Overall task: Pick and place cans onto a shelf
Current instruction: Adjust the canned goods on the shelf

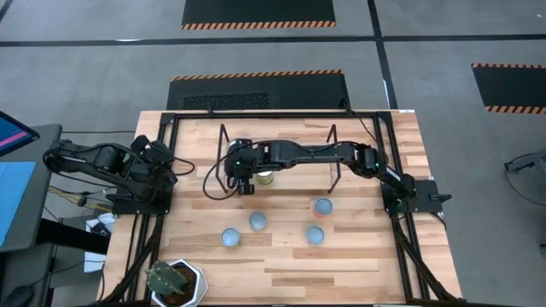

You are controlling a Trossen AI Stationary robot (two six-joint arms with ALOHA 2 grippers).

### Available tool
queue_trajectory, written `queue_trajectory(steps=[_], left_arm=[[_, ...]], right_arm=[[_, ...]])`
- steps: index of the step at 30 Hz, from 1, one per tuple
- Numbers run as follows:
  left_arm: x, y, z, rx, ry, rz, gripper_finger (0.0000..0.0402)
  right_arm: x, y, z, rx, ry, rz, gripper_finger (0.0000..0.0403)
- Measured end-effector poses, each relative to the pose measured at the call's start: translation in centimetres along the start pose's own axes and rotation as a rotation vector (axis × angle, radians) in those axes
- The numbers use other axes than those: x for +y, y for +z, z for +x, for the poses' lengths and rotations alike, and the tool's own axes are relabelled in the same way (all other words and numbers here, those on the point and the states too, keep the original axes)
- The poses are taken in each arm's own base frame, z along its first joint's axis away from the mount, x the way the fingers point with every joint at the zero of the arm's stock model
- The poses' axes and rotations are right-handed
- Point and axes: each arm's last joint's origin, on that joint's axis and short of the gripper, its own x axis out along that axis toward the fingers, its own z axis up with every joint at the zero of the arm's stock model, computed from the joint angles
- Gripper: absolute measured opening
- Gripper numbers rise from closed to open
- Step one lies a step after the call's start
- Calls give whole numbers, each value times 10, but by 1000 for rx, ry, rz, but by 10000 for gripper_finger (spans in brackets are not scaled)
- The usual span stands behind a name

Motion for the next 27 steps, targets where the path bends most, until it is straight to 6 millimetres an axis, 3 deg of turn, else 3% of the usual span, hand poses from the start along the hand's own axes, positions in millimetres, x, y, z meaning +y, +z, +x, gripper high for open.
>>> queue_trajectory(steps=[27], left_arm=[[0, 0, 0, -1, 1, -4, 61]], right_arm=[[1, -1, -9, 56, -31, -12, 65]])
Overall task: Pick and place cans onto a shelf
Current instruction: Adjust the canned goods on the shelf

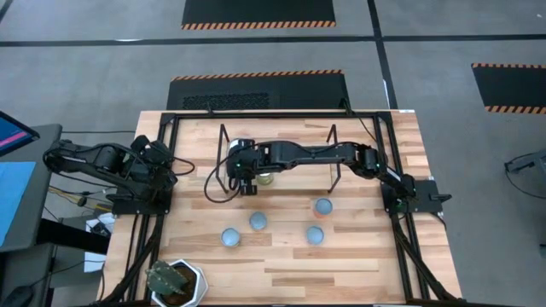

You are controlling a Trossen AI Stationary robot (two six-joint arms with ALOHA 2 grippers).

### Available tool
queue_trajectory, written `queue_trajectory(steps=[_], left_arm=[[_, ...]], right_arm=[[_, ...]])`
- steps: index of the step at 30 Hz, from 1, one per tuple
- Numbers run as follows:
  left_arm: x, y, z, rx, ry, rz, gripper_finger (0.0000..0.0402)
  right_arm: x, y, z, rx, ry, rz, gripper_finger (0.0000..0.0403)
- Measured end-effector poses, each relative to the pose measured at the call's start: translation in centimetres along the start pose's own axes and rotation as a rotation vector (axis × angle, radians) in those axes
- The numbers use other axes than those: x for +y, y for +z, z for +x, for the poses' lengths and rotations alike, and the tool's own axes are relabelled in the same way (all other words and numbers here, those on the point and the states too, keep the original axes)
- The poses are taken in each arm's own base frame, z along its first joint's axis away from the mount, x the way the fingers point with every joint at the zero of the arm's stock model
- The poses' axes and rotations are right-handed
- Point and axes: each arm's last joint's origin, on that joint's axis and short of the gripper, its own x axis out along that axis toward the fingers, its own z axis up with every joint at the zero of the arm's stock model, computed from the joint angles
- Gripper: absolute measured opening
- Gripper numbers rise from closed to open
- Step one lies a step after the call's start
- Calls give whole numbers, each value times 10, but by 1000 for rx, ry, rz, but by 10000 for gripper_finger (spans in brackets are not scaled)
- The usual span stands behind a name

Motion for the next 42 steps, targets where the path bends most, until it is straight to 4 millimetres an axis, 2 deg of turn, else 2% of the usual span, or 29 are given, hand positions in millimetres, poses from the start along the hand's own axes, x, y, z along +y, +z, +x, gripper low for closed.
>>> queue_trajectory(steps=[10, 15, 26, 28, 32, 35, 38, 42], left_arm=[[0, 0, 0, 0, 0, 0, 61], [0, 0, 0, -2, 1, 0, 61], [0, 0, 0, -2, 2, -1, 61], [0, 0, 0, -3, 2, -5, 61], [0, 0, 0, -4, 3, -6, 61], [0, 0, 0, -4, 2, -7, 61], [0, 0, 0, -4, 2, -7, 61], [0, 0, 0, -4, 3, -5, 61]], right_arm=[[2, -1, -5, 26, -31, -7, 65], [4, 6, -12, 7, -41, -41, 65], [7, 11, -14, -24, -54, -44, 65], [6, 13, -20, -13, -85, -50, 65], [8, 21, -44, 13, -162, -80, 65], [14, 15, -54, 90, -202, -76, 65], [15, 2, -65, 205, -218, 5, 65], [14, -16, -69, 374, -272, 77, 65]])
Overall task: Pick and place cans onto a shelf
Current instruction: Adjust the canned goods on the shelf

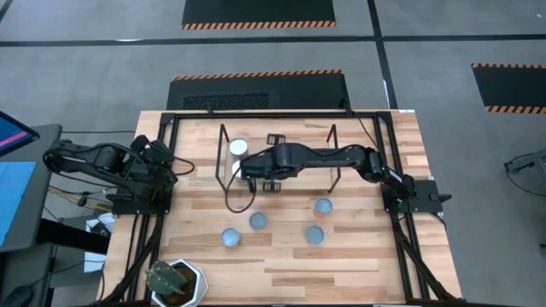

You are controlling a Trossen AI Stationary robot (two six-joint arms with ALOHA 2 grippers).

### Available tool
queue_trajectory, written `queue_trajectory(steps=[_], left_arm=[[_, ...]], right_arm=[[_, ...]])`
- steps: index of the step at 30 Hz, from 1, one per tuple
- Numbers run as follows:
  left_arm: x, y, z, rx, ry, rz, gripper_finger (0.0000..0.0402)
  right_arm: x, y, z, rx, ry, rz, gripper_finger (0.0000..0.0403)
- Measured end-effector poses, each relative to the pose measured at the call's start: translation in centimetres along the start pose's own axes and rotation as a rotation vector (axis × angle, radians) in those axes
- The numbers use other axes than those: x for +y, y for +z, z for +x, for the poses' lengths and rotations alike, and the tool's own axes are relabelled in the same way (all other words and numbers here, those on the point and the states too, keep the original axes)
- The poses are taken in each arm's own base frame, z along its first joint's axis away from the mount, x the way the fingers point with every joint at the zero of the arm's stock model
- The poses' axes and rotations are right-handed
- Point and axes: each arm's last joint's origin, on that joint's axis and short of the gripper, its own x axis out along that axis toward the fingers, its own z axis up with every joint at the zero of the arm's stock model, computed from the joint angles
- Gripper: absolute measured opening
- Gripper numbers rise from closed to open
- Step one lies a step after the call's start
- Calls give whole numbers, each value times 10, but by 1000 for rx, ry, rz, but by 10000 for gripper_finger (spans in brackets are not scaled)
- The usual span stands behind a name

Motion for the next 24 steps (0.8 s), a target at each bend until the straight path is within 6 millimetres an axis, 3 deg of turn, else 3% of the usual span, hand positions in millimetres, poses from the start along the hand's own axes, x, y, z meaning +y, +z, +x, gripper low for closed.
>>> queue_trajectory(steps=[9, 14, 24], left_arm=[[0, 0, 0, -10, 10, 4, 61], [0, 0, 0, -10, 10, 5, 61], [0, 0, 0, -10, 10, 5, 61]], right_arm=[[19, -8, -15, 32, -69, 5, 65], [18, -9, -16, 37, -107, 44, 65], [51, 17, -26, -222, 204, -64, 65]])
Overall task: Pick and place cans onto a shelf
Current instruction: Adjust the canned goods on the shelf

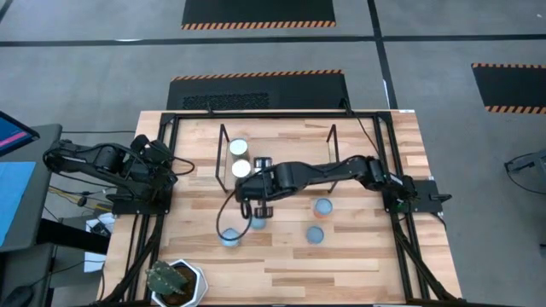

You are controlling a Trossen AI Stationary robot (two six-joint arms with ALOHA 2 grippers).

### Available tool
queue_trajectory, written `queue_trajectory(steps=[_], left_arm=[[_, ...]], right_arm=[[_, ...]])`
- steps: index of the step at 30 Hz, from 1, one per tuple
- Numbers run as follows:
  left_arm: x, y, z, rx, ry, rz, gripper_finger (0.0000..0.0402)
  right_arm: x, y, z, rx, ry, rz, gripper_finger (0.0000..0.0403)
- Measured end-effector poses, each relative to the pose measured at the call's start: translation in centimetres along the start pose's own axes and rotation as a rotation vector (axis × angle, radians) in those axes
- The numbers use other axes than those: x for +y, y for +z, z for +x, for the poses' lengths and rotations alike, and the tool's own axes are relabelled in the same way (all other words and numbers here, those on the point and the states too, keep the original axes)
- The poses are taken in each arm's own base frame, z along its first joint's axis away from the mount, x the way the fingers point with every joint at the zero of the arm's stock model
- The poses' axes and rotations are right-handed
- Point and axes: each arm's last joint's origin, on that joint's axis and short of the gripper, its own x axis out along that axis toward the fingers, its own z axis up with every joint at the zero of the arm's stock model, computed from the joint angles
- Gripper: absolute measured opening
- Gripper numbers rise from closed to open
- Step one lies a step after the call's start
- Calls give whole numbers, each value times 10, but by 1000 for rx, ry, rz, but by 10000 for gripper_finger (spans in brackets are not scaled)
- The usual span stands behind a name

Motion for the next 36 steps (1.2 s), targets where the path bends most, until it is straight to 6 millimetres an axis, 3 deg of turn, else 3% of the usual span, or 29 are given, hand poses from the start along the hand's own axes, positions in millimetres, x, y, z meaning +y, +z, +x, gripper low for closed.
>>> queue_trajectory(steps=[4, 9, 15, 20, 36], left_arm=[[0, 0, 0, 0, 0, -5, 61], [0, 0, 0, 0, 0, -6, 61], [0, 0, 0, -1, 1, -6, 61], [0, 0, 0, -9, 9, -6, 61], [0, 1, 0, -17, 17, -6, 61]], right_arm=[[-9, 11, 4, -110, 66, 14, 65], [-26, 9, 14, -96, 90, 74, 65], [-22, 8, 42, -57, 120, 71, 65], [-19, 4, 46, -20, 125, 55, 65], [-37, -1, 52, 14, 96, 84, 65]])
